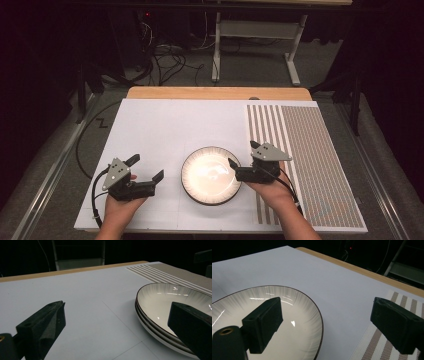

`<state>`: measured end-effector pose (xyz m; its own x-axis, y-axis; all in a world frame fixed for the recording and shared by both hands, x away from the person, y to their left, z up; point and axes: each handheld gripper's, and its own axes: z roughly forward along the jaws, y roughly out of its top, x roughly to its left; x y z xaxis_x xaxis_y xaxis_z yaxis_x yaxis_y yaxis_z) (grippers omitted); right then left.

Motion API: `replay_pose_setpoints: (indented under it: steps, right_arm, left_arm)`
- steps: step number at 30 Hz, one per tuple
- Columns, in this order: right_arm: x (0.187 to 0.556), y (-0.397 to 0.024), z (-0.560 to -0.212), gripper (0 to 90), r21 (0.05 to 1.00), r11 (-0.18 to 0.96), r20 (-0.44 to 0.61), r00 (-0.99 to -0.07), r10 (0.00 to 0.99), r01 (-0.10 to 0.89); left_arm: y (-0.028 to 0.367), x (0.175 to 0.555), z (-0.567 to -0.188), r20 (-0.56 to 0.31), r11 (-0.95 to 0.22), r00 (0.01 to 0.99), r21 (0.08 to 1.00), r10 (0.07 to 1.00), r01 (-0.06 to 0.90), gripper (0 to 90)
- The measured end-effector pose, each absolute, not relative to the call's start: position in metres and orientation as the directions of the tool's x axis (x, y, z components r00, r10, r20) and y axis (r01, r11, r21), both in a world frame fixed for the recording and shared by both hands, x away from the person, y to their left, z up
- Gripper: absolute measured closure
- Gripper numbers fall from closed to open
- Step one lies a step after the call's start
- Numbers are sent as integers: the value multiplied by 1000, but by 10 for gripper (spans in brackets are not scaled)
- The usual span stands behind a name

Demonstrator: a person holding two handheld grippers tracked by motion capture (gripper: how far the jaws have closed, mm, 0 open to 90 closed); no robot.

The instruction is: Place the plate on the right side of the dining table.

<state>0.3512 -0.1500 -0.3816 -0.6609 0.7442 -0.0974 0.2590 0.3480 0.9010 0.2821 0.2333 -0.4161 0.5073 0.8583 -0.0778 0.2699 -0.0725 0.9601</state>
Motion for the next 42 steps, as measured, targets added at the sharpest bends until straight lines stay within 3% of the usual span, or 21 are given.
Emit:
replay_pose_setpoints:
  steps: [7, 12, 15, 17, 29, 30, 35, 42]
  right_arm:
    - [355, -150, -382, 200, 898, 348, -88, -664, 742, 270]
    - [349, -159, -389, 372, 882, 384, -116, -666, 737, 272]
    - [349, -163, -390, 398, 877, 387, -103, -674, 732, 286]
    - [349, -170, -390, 480, 870, 389, -82, -688, 721, 303]
    - [348, -187, -388, 753, 846, 414, -39, -736, 676, 335]
    - [348, -187, -386, 806, 840, 423, -33, -748, 663, 339]
    - [347, -184, -386, 879, 816, 467, -33, -780, 625, 339]
    - [346, -180, -385, 900, 779, 524, -30, -814, 580, 344]
  left_arm:
    - [227, 279, -414, -57, -92, 521, 962, 852, 256, 19]
    - [223, 277, -413, -47, -102, 529, 963, 847, 249, 19]
    - [222, 277, -414, -50, -100, 530, 963, 847, 250, 19]
    - [221, 277, -414, -52, -100, 533, 963, 844, 252, 19]
    - [223, 275, -413, -60, -88, 533, 964, 844, 249, 19]
    - [224, 275, -412, -62, -85, 533, 965, 844, 248, 19]
    - [225, 275, -411, -60, -85, 532, 966, 845, 244, 19]
    - [226, 274, -410, -60, -82, 528, 967, 847, 242, 19]
